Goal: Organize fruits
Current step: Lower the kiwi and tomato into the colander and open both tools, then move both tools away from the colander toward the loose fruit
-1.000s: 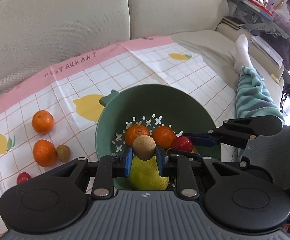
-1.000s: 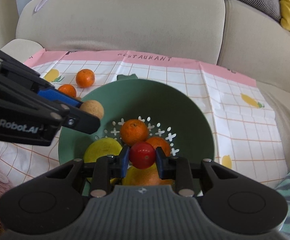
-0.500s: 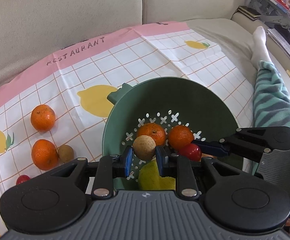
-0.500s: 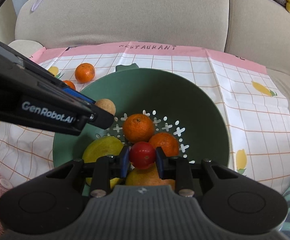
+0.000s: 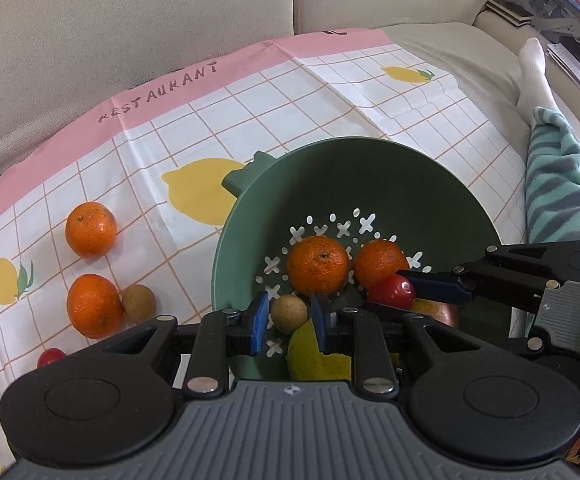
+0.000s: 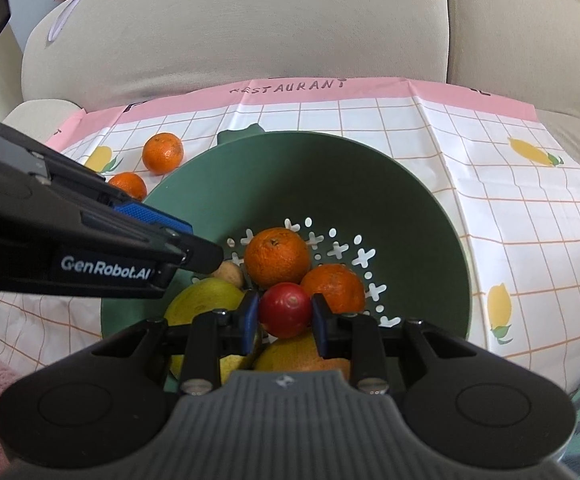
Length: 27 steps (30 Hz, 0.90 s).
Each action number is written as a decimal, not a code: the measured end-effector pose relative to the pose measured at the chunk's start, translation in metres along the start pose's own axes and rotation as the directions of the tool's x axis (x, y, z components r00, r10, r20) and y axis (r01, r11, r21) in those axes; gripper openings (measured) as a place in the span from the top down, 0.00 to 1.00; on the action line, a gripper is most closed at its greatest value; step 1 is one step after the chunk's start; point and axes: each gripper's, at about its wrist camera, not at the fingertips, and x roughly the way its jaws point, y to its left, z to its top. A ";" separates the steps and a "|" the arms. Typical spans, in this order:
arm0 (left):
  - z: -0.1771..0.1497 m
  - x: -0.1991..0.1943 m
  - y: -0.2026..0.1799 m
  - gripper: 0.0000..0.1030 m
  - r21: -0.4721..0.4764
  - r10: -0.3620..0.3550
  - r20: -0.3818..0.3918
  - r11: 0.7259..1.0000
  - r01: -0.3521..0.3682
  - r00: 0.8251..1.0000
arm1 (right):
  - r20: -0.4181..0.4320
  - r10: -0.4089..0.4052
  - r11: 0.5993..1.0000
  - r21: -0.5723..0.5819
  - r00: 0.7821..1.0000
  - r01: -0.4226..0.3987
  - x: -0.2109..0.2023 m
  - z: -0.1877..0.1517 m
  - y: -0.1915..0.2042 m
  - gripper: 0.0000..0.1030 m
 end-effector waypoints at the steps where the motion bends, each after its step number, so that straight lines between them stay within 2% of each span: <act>1: 0.000 -0.001 0.000 0.73 0.004 0.000 0.004 1.000 0.000 1.000 | 0.000 0.000 1.000 0.002 1.000 0.000 0.000 0.000 0.000 0.75; 12: -0.005 -0.032 0.000 0.68 0.025 -0.003 0.073 1.000 0.001 0.997 | 0.017 -0.017 1.000 0.005 1.000 0.017 -0.008 0.001 0.004 0.74; 14: -0.007 -0.041 0.002 0.67 0.022 0.002 0.094 1.000 -0.004 0.996 | 0.028 -0.027 1.000 0.011 0.999 0.026 -0.013 0.002 0.006 0.67; 19: -0.012 -0.063 0.016 0.66 -0.017 0.031 0.147 0.999 -0.028 0.989 | 0.064 -0.039 0.999 0.028 0.997 0.037 -0.026 0.006 0.011 0.57; 27: -0.025 -0.098 0.049 0.65 -0.083 0.084 0.207 0.994 -0.068 0.975 | 0.110 0.015 0.999 0.045 0.994 -0.020 -0.043 0.018 0.030 0.57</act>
